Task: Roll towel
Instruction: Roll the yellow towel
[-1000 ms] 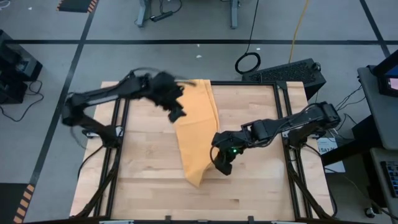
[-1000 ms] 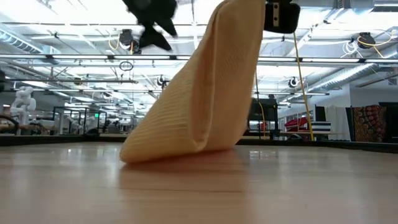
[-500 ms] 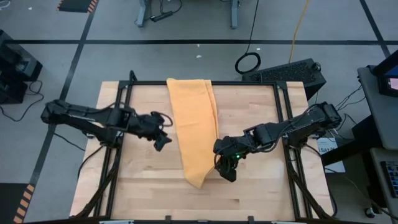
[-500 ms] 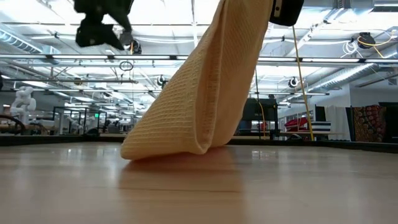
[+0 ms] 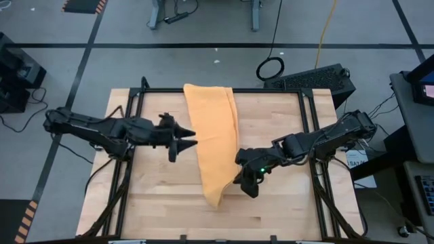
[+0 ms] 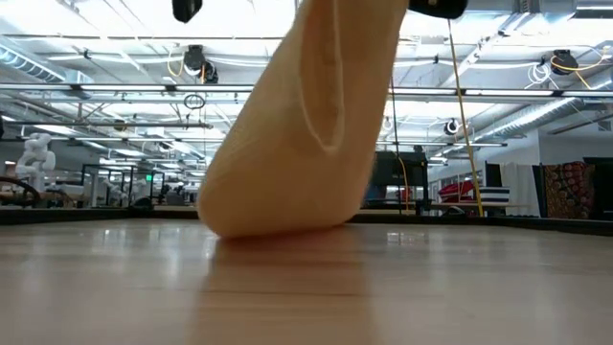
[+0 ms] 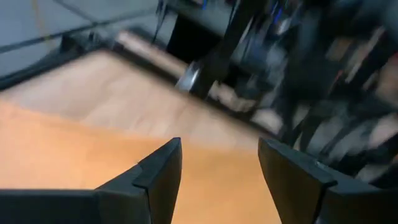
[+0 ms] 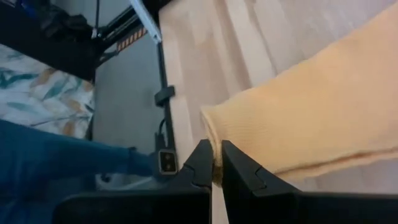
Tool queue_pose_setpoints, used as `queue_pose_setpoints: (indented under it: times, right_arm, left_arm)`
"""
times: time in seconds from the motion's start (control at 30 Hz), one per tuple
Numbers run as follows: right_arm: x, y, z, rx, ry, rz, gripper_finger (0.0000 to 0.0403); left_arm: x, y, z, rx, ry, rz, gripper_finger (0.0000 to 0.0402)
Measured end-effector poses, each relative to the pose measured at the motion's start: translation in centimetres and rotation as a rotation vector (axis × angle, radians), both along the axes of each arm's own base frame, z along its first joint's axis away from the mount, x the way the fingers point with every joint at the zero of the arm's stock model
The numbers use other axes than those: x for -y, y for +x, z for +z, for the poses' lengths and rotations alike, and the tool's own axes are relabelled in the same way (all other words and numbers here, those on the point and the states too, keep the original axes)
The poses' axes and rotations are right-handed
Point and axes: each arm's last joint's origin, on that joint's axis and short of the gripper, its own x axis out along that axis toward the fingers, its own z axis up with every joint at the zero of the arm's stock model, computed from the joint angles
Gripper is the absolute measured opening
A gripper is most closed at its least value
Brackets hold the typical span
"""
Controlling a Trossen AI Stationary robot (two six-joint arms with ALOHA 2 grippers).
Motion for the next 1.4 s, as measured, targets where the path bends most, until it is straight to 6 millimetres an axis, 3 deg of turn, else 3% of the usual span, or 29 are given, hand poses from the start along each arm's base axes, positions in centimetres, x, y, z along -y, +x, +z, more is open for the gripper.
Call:
queue_pose_setpoints:
  times: [0.17, 0.27, 0.5, 0.97, 1.1, 1.23, 1.4]
  right_arm:
    - [0.5, -0.2, -0.1, -0.026, -0.011, -0.016, 0.0004]
    - [0.9, -0.2, -0.2, -0.045, -0.013, -0.022, 0.0004]
    - [1.8, 0.1, -0.3, -0.051, -0.021, -0.048, 0.0004]
    - [2.9, 0.0, -0.7, -0.102, -0.048, -0.109, 0.0004]
    - [3.7, 0.2, -0.7, -0.095, -0.067, -0.163, 0.0004]
    - [4.5, 0.4, -0.7, -0.092, -0.071, -0.191, 0.0004]
    - [5.3, 0.5, -0.7, -0.094, -0.084, -0.204, 0.0004]
  left_arm:
    - [0.4, -0.1, -2.8, -0.240, -0.077, 0.024, 0.0216]
    - [2.0, 0.4, -4.7, -0.309, -0.101, -0.049, 0.0216]
    - [7.0, 2.0, -7.5, -0.253, -0.119, -0.174, 0.0216]
    - [14.6, 5.2, -13.0, -0.092, -0.180, -0.076, 0.0216]
    - [15.5, 5.8, -14.3, -0.081, -0.252, -0.065, 0.0216]
    - [15.7, 6.3, -15.6, -0.118, -0.207, 0.022, 0.0216]
    - [14.9, 7.1, -17.0, -0.171, -0.225, 0.068, 0.0216]
